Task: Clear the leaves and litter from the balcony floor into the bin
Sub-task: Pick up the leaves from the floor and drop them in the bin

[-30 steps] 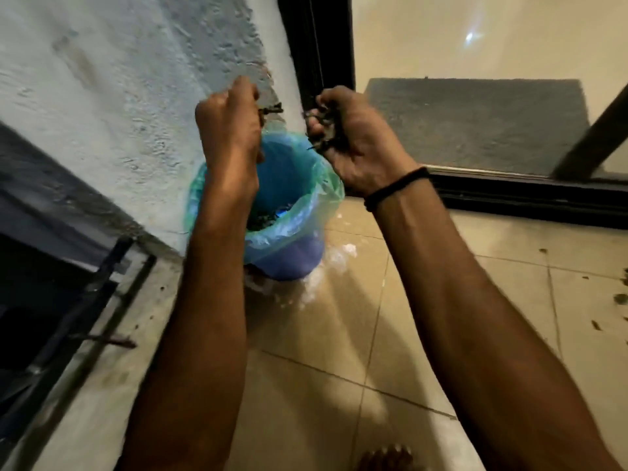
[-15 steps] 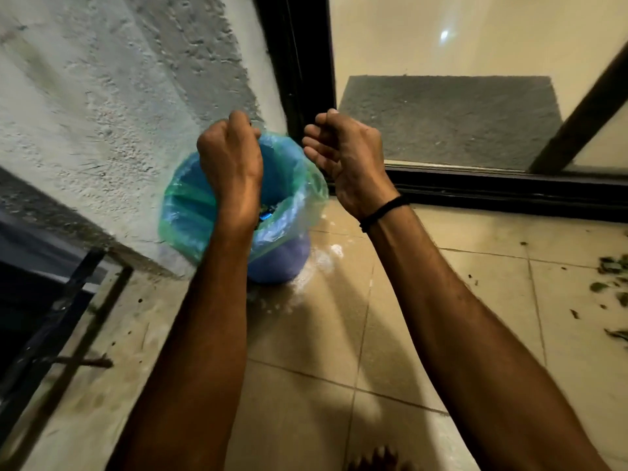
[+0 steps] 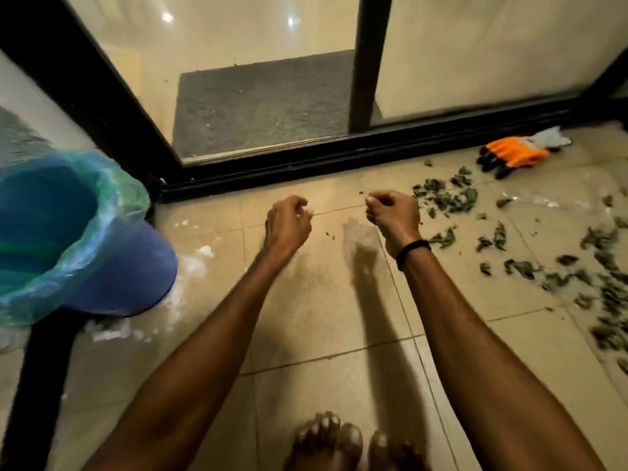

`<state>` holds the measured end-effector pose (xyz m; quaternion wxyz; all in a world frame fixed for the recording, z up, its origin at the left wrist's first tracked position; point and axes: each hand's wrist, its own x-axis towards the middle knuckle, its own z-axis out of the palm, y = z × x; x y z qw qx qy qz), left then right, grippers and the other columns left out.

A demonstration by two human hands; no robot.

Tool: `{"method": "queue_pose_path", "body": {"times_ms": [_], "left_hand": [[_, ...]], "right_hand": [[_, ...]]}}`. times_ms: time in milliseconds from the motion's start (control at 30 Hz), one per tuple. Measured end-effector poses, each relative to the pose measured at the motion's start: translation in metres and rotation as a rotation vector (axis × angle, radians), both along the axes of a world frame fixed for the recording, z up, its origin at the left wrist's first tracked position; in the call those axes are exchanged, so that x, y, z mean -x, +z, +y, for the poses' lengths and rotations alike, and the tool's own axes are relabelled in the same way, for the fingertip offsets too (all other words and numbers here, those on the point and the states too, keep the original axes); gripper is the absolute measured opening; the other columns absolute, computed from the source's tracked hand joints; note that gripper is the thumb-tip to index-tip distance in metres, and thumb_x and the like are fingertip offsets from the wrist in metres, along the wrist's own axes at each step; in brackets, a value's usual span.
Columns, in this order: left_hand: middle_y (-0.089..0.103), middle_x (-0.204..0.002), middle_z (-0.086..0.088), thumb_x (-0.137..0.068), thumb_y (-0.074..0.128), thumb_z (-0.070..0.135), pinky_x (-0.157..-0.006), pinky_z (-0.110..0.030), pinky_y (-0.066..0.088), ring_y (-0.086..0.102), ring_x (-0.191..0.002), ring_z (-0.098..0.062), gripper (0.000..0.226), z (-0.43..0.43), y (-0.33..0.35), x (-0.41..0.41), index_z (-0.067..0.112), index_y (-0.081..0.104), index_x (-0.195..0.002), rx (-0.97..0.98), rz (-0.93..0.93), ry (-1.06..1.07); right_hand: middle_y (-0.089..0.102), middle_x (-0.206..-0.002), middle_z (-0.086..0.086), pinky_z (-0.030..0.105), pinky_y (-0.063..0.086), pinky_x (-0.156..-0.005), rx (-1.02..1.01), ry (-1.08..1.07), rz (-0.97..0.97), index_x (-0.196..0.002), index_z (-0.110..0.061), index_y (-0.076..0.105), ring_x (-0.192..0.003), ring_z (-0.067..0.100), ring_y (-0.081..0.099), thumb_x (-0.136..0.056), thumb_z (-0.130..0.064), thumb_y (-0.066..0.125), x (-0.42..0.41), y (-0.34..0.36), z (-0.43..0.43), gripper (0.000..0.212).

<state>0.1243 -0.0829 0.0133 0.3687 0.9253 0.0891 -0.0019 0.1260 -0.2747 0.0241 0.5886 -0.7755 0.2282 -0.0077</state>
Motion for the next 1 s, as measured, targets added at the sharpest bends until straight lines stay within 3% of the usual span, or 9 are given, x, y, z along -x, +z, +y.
{"method": "queue_pose_path", "body": {"times_ms": [133,233,400,500,567,667,800,933,1000], "left_hand": [[0.067,-0.124,-0.012,-0.093,0.070,0.019,-0.100,-0.035,0.052,0.063,-0.113,-0.023,0.038,-0.013,-0.047,0.024,0.011,0.066,-0.130,-0.046,0.080,-0.052],[0.062,-0.118,-0.008,-0.095,0.067,0.015,-0.094,-0.033,0.052,0.059,-0.109,-0.022,0.036,-0.018,-0.065,0.027,0.016,0.066,-0.130,-0.084,0.011,-0.120],[0.058,-0.109,-0.002,-0.097,0.066,0.023,-0.077,-0.031,0.049,0.055,-0.100,-0.019,0.027,-0.017,-0.081,0.019,0.026,0.072,-0.123,-0.138,-0.105,-0.184],[0.060,-0.106,-0.004,-0.097,0.065,0.022,-0.070,-0.032,0.049,0.055,-0.095,-0.020,0.023,-0.015,-0.086,0.015,0.023,0.074,-0.118,-0.157,-0.191,-0.202],[0.061,-0.102,-0.005,-0.096,0.066,0.020,-0.064,-0.032,0.049,0.057,-0.089,-0.021,0.021,-0.014,-0.089,0.011,0.021,0.076,-0.114,-0.177,-0.228,-0.199],[0.062,-0.094,-0.003,-0.094,0.068,0.022,-0.059,-0.032,0.048,0.058,-0.082,-0.021,0.015,-0.014,-0.094,0.005,0.018,0.076,-0.107,-0.226,-0.281,-0.209],[0.060,-0.094,-0.003,-0.098,0.062,0.021,-0.059,-0.035,0.050,0.057,-0.080,-0.019,0.012,-0.020,-0.097,-0.003,0.015,0.070,-0.104,-0.308,-0.319,-0.247],[0.053,-0.096,-0.004,-0.101,0.049,0.018,-0.060,-0.039,0.050,0.049,-0.078,-0.017,0.011,-0.029,-0.095,-0.005,0.015,0.060,-0.102,-0.346,-0.283,-0.219],[0.050,-0.096,-0.003,-0.101,0.045,0.015,-0.063,-0.039,0.048,0.047,-0.079,-0.017,0.010,-0.035,-0.091,-0.006,0.015,0.055,-0.102,-0.243,-0.230,-0.137]], "right_hand": [[0.075,-0.105,0.006,0.029,0.051,-0.098,0.157,0.125,0.095,-0.107,-0.011,0.076,-0.100,0.017,0.069,-0.085,-0.022,0.077,0.021,-0.023,-0.013,0.024],[0.073,-0.112,0.006,0.012,0.040,-0.094,0.217,0.226,0.092,-0.111,-0.008,0.074,-0.107,0.015,0.066,-0.086,-0.019,0.075,0.024,-0.041,-0.002,0.027],[0.072,-0.108,0.006,0.018,0.041,-0.084,0.387,0.384,0.019,-0.113,-0.016,0.074,-0.103,0.018,0.064,-0.091,-0.025,0.069,0.015,-0.071,0.031,0.025],[0.069,-0.101,0.004,0.017,0.036,-0.075,0.466,0.403,-0.030,-0.113,-0.023,0.075,-0.097,0.018,0.059,-0.091,-0.029,0.068,0.010,-0.087,0.042,0.023],[0.066,-0.098,0.004,0.021,0.040,-0.074,0.493,0.394,-0.072,-0.111,-0.023,0.075,-0.095,0.019,0.058,-0.092,-0.028,0.067,0.008,-0.092,0.042,0.021],[0.062,-0.095,0.008,0.034,0.048,-0.074,0.615,0.405,-0.161,-0.105,-0.018,0.074,-0.094,0.024,0.054,-0.094,-0.023,0.065,0.006,-0.098,0.040,0.015],[0.057,-0.100,0.010,0.036,0.048,-0.073,0.762,0.390,-0.159,-0.101,-0.011,0.066,-0.096,0.026,0.048,-0.097,-0.017,0.059,0.008,-0.102,0.040,0.010],[0.054,-0.105,0.010,0.029,0.039,-0.075,0.698,0.370,-0.123,-0.104,-0.011,0.061,-0.099,0.024,0.045,-0.098,-0.009,0.051,0.012,-0.097,0.029,0.011],[0.056,-0.099,0.007,0.023,0.032,-0.072,0.583,0.319,-0.137,-0.096,-0.013,0.056,-0.092,0.020,0.048,-0.096,-0.005,0.049,0.016,-0.090,0.018,0.011]]}}
